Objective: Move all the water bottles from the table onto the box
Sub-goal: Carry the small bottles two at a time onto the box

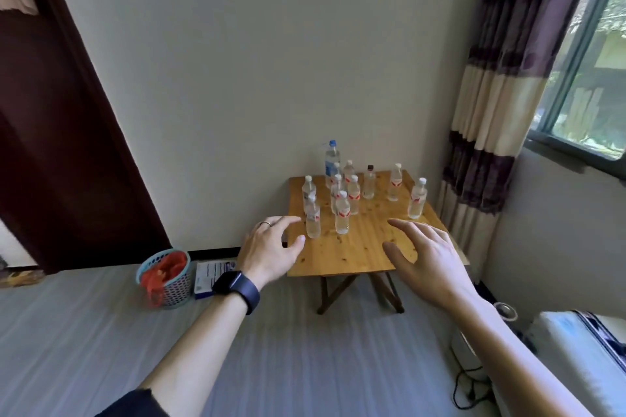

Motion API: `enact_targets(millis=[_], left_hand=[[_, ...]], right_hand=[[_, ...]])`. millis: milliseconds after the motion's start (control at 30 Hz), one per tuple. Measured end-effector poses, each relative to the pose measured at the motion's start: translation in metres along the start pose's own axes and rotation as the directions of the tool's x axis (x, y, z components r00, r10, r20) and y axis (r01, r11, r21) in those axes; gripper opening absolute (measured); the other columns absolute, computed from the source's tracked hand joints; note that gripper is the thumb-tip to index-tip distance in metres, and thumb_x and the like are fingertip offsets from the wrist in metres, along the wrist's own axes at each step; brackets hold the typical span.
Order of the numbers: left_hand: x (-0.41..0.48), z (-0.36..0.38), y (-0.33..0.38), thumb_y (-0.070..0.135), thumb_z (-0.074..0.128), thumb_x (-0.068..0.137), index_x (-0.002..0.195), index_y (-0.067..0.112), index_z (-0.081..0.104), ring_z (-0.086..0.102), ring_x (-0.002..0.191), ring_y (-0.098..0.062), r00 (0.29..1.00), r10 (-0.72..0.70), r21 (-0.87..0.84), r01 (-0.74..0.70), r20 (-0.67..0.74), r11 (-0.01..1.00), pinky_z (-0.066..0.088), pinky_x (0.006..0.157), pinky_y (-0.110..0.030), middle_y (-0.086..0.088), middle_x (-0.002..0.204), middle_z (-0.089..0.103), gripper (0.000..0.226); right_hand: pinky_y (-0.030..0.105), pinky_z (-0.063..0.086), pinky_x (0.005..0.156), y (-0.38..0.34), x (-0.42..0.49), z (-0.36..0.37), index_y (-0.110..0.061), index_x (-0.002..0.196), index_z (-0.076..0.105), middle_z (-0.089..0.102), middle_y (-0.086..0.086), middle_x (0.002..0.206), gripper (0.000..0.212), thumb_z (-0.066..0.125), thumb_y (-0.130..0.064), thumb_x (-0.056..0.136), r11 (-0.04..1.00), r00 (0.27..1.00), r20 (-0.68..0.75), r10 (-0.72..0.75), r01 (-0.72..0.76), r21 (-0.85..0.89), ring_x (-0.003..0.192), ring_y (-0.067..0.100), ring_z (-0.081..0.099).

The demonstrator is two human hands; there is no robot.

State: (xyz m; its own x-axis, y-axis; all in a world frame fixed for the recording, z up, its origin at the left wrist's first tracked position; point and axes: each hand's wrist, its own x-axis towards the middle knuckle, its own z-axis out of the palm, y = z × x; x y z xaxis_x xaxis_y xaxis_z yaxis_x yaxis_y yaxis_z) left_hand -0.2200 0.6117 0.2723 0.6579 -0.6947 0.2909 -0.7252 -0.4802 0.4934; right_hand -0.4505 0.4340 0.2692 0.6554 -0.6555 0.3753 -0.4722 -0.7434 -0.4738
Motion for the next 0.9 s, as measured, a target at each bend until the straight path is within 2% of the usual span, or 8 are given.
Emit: enact_targets(millis=[267,467,600,700,900], left_hand=[[0.125,0.055,-0.049,0.046,0.057,0.093,0.130,0.038,0.058,0.053,0.124,-0.019,0.991,-0.131,-0.006,0.131,0.005,0.991,0.043,0.102,-0.034,0.005,0.136,0.056,0.038],[0.221,0.114,-0.090,0.042,0.057,0.095,0.131,0.035,0.059,0.049,0.129,-0.019,0.982,-0.173,-0.034,0.176,0.080,0.984,0.041,0.105,-0.036,0.004,0.137,0.056,0.037],[0.291,0.154,-0.108,0.041,0.058,0.095,0.130,0.033,0.059,0.048,0.130,-0.020,0.974,-0.176,-0.091,0.190,0.144,0.978,0.041,0.105,-0.036,0.003,0.137,0.056,0.036],[0.338,0.183,-0.123,0.040,0.058,0.095,0.130,0.032,0.059,0.049,0.129,-0.019,0.964,-0.181,-0.112,0.206,0.196,0.972,0.042,0.102,-0.031,0.002,0.136,0.057,0.036],[0.401,0.245,-0.155,0.037,0.059,0.095,0.131,0.031,0.056,0.049,0.127,-0.022,0.913,-0.259,-0.116,0.308,0.315,0.944,0.041,0.099,-0.032,0.002,0.133,0.058,0.037]], right_hand=[[0.037,0.037,0.107,0.043,0.153,0.077,-0.042,0.142,0.048,0.053,-0.010,0.143,0.052,0.050,-0.062,0.094,0.999,0.993,0.111,-0.035,0.034,0.014,0.138,0.021,0.037],[0.032,0.034,0.105,0.070,0.246,0.152,-0.040,0.141,0.049,0.054,-0.010,0.141,0.050,0.053,-0.057,0.095,0.999,0.984,0.175,-0.009,0.003,0.035,0.137,0.022,0.037],[0.033,0.035,0.107,0.083,0.303,0.194,-0.041,0.143,0.047,0.052,-0.011,0.144,0.050,0.051,-0.056,0.096,0.999,0.972,0.230,0.038,-0.044,0.020,0.139,0.021,0.035],[0.031,0.034,0.105,0.097,0.337,0.222,-0.041,0.143,0.047,0.052,-0.012,0.144,0.049,0.051,-0.055,0.096,0.995,0.962,0.256,0.092,-0.102,0.024,0.137,0.020,0.036],[0.031,0.036,0.100,0.149,0.377,0.280,-0.044,0.143,0.045,0.052,-0.011,0.143,0.050,0.052,-0.056,0.095,0.969,0.896,0.384,0.224,-0.245,0.006,0.135,0.022,0.039]])
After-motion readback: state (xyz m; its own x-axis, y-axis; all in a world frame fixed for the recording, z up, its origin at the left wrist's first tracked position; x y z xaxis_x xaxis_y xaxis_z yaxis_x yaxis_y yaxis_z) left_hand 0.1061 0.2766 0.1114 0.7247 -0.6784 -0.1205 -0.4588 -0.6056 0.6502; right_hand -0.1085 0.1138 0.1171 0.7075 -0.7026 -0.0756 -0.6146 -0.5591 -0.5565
